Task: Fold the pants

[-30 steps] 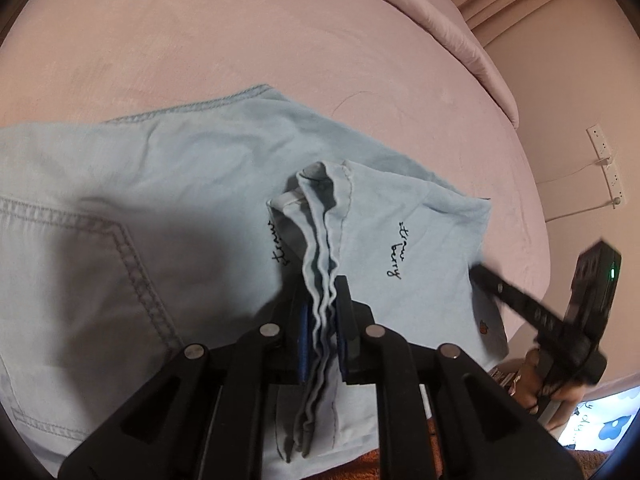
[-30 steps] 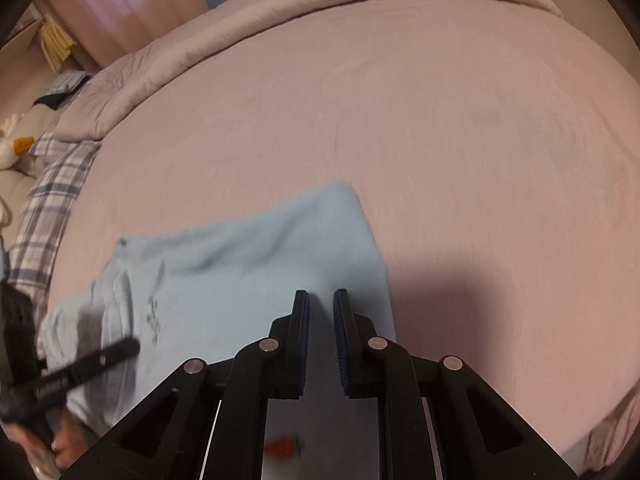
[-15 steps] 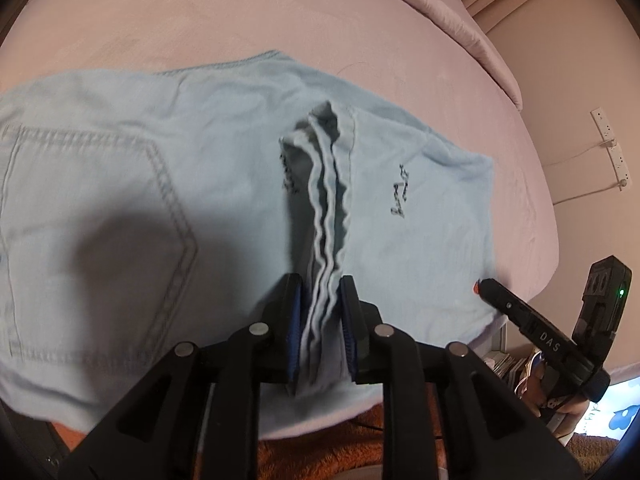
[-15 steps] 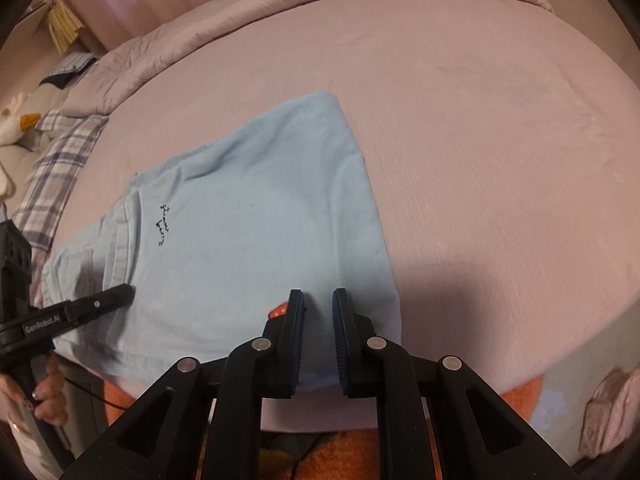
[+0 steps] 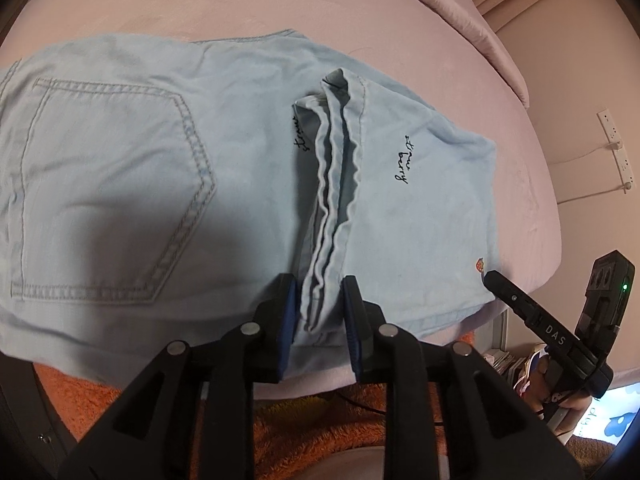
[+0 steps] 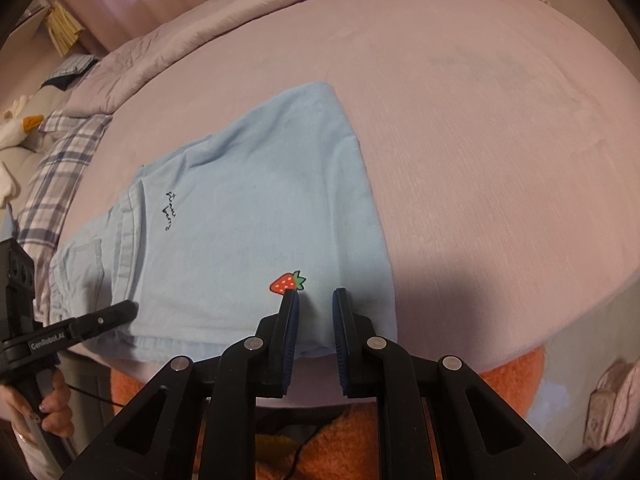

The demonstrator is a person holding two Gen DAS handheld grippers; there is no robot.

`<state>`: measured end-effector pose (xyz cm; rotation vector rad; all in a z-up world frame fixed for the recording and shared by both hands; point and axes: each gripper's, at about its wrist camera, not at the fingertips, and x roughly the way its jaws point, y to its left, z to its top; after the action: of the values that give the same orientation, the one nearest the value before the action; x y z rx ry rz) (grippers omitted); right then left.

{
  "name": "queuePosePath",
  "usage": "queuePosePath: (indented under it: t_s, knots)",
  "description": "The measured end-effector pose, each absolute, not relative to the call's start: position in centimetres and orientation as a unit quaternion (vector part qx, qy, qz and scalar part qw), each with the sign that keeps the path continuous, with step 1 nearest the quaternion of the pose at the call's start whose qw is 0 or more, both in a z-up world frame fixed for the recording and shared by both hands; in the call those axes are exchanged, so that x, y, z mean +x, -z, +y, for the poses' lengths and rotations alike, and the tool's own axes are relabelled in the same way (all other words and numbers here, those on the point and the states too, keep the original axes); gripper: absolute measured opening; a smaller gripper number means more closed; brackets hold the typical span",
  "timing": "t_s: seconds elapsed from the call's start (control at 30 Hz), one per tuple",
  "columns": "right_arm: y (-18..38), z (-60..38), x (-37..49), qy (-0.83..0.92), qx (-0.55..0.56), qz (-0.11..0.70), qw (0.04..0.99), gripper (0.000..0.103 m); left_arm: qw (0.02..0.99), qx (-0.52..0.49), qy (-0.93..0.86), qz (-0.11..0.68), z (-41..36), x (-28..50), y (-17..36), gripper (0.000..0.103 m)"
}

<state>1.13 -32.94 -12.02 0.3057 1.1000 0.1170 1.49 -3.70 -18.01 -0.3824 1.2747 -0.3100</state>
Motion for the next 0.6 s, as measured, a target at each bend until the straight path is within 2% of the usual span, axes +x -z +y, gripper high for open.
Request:
queuePosePath:
  t_s: [0.17, 0.3, 0.43, 0.57, 0.6]
  knots:
    - [12.0, -32.7, 1.6, -0.057, 0.134, 0.531, 0.835, 0.015, 0.782, -0.17, 0.14, 0.583, -3.9, 0.7, 17.7, 0.029]
    - [11.8, -31.9, 2.2, -0.052, 0.114, 0.545, 0.829, 0.015, 0.789, -0.158, 0.141, 0.576, -3.8, -0.1, 16.8, 0.046]
    - [11.2, -30.6, 3.0, -0.045, 0.089, 0.553, 0.827, 0.016, 0.822, -0.155, 0.132, 0.532, -2.2, -0.9, 14.4, 0.073]
    - [10.7, -29.9, 4.0, -0.051, 0.089, 0.552, 0.828, 0.016, 0.855, -0.166, 0.093, 0.483, 1.1, -1.5, 11.9, 0.088]
    - [10.5, -29.7, 4.2, -0.055, 0.092, 0.549, 0.829, 0.02, 0.86, -0.17, 0.083, 0.473, 1.9, -1.6, 11.4, 0.092]
